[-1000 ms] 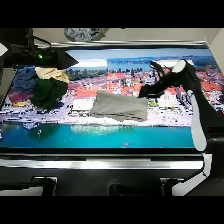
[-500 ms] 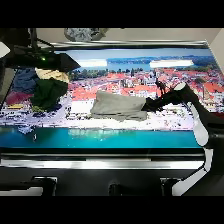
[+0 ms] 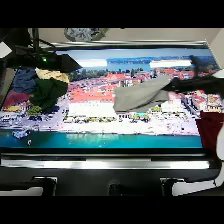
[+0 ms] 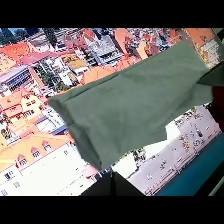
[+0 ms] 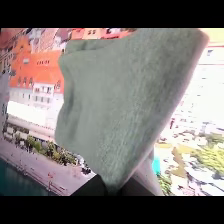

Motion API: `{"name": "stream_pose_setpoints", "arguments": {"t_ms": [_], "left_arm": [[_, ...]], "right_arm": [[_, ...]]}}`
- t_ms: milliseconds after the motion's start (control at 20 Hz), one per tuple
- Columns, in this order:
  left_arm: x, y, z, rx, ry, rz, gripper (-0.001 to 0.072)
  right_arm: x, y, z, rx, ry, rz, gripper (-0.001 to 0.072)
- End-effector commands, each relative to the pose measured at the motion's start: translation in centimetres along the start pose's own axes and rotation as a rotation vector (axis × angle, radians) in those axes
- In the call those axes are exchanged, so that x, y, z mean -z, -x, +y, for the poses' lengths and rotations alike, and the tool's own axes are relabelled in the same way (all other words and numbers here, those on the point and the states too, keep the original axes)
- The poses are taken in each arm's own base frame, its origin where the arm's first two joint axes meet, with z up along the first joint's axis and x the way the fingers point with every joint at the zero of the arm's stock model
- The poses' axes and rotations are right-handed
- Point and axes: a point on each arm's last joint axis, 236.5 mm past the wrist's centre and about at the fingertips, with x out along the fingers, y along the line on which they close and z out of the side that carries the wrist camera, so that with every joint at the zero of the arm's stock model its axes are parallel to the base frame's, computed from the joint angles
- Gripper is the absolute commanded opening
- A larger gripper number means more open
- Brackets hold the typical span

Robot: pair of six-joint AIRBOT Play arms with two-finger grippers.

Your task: Fold the shirts.

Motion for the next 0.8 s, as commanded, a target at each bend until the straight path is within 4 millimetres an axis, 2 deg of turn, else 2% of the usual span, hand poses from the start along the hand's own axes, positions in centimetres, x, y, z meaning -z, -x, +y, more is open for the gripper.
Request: {"name": "stream_pose_setpoints", "arguments": {"t_ms": [0, 150, 250, 500, 750], "left_arm": [[0.0, 0.0, 0.0, 0.000, -0.027, 0.000, 0.0035], [0.0, 0.0, 0.0, 0.000, -0.026, 0.000, 0.0036], [0.1, 0.0, 0.0, 0.001, -0.027, 0.003, 0.0036], [0.1, 0.0, 0.0, 0.001, -0.056, 0.004, 0.0036], [0.1, 0.0, 0.0, 0.001, -0.056, 0.004, 0.0036]], "right_arm": [[0.5, 11.7, -3.1, 0.178, -0.045, -0.111, 0.0045], [1.5, 19.9, -6.1, 0.308, -0.118, -0.252, 0.0045], [2.6, 23.4, -7.9, 0.362, -0.174, -0.315, 0.0045], [5.6, 29.1, -12.5, 0.476, -0.307, -0.401, 0.0045], [7.5, 33.5, -14.1, 0.539, -0.391, -0.483, 0.0045]]}}
